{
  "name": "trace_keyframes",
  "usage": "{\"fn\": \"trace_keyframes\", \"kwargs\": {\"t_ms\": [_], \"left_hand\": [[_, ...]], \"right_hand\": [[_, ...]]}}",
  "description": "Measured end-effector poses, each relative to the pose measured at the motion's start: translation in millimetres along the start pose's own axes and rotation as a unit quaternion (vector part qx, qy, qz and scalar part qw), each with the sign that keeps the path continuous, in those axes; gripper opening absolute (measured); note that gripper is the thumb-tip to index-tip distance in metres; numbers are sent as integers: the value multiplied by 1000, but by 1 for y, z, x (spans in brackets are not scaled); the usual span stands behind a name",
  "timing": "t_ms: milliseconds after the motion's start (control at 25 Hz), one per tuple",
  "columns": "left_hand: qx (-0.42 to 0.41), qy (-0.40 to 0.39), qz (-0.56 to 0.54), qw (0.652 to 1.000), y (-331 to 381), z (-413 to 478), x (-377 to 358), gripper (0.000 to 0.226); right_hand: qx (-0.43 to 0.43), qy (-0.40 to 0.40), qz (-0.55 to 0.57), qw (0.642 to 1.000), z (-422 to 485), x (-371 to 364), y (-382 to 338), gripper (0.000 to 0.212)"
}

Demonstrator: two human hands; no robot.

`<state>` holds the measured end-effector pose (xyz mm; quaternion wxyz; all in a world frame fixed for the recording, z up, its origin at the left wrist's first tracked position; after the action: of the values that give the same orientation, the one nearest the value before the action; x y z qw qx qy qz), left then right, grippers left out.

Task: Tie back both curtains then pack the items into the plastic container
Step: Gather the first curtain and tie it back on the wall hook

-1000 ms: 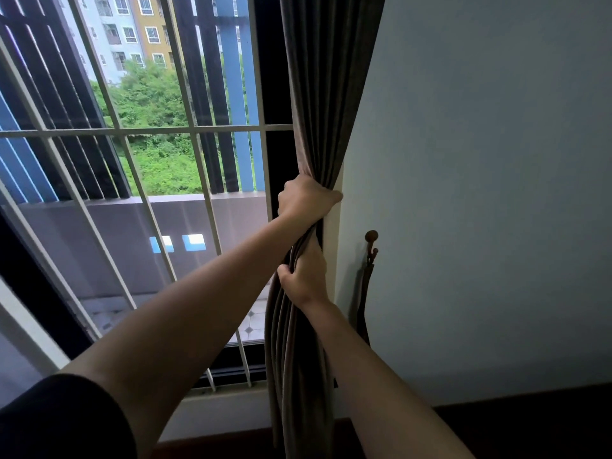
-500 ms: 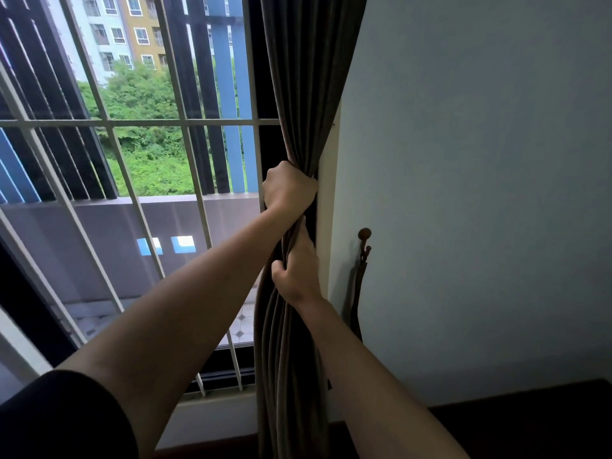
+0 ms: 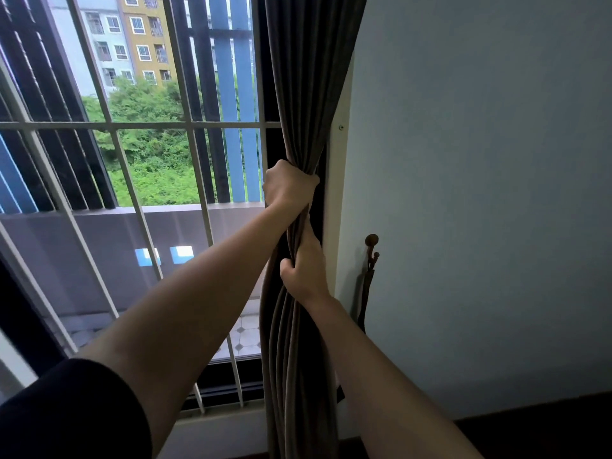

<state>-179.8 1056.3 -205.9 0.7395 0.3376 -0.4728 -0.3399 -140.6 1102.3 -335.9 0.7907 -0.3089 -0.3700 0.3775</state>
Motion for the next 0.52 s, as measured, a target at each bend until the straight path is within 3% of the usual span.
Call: {"fn": "trace_keyframes", "kwargs": {"t_ms": [80,160,200,280,360,440,520], "left_hand": [[-1,-4,-17,1000,-4,2,-1,19],[-7,-4,-18,1000,-5,1,-2,16],[-8,-2,-18,1000,-4,1,-1,14],[-6,1,-22,1000,-3,1,-3,13],[-3,7,-26,1000,-3,0,-8,16],[-2,16,-31,999,-4,3,-12,21],[-3,22,-36,999,-5,7,-14,23]], "right_hand": [[11,-24,33,999,-1,5,3,87],[2,-64,142,988,-2,13,6,77],[-40,-44,217,974,-3,20,12,66],[-140,87,264,950,-8,41,43,47],[-217,185,149,947,-21,59,91,40],[-269,145,-14,952,-30,63,133,41],[-326,90,-76,938,-36,59,160,40]]}}
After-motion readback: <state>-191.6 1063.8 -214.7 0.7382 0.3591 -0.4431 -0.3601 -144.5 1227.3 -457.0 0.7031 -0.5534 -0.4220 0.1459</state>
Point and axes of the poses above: each hand's wrist, its own z-axis towards the middle knuckle, its own x-axis out of the back of the hand, y = z × x, the point moved 4 cm from there along z, towards the middle knuckle
